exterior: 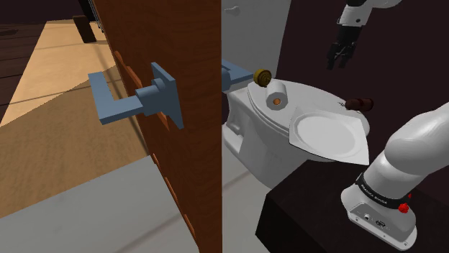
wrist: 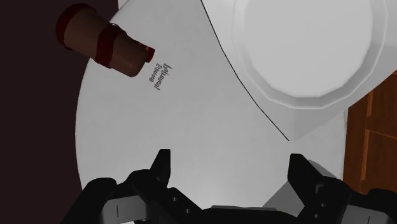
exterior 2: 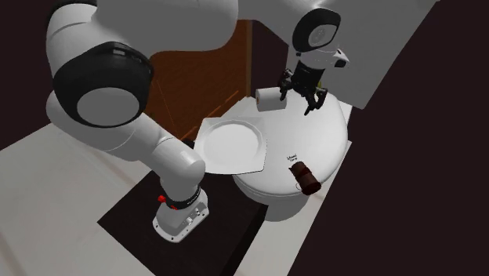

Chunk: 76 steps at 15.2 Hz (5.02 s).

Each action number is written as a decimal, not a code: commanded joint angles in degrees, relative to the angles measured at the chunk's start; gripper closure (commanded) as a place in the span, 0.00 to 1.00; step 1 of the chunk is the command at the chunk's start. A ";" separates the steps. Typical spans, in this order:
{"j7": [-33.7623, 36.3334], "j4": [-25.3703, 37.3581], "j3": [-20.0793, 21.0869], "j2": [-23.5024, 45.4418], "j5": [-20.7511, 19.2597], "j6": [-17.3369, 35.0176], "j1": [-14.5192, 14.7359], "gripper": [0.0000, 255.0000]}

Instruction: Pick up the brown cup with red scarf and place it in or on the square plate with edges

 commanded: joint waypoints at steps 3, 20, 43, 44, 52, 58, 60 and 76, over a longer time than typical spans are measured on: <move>-6.63 4.42 -4.81 8.49 1.22 1.54 -0.69 0.00; -8.78 0.37 -6.29 11.51 1.90 7.64 -1.16 0.00; -65.18 -17.37 -17.96 0.38 -16.05 21.86 -1.24 0.00; -65.28 -17.84 -18.28 0.83 -16.02 22.76 -1.19 0.00; -66.06 -20.30 -20.16 3.77 -15.56 27.97 -0.71 0.00; -66.06 -20.29 -20.16 3.77 -15.56 27.96 -0.71 1.00; -66.06 -20.29 -20.16 3.77 -15.56 27.96 -0.71 1.00; -64.96 -16.70 -17.12 -1.45 -16.62 19.49 -1.84 1.00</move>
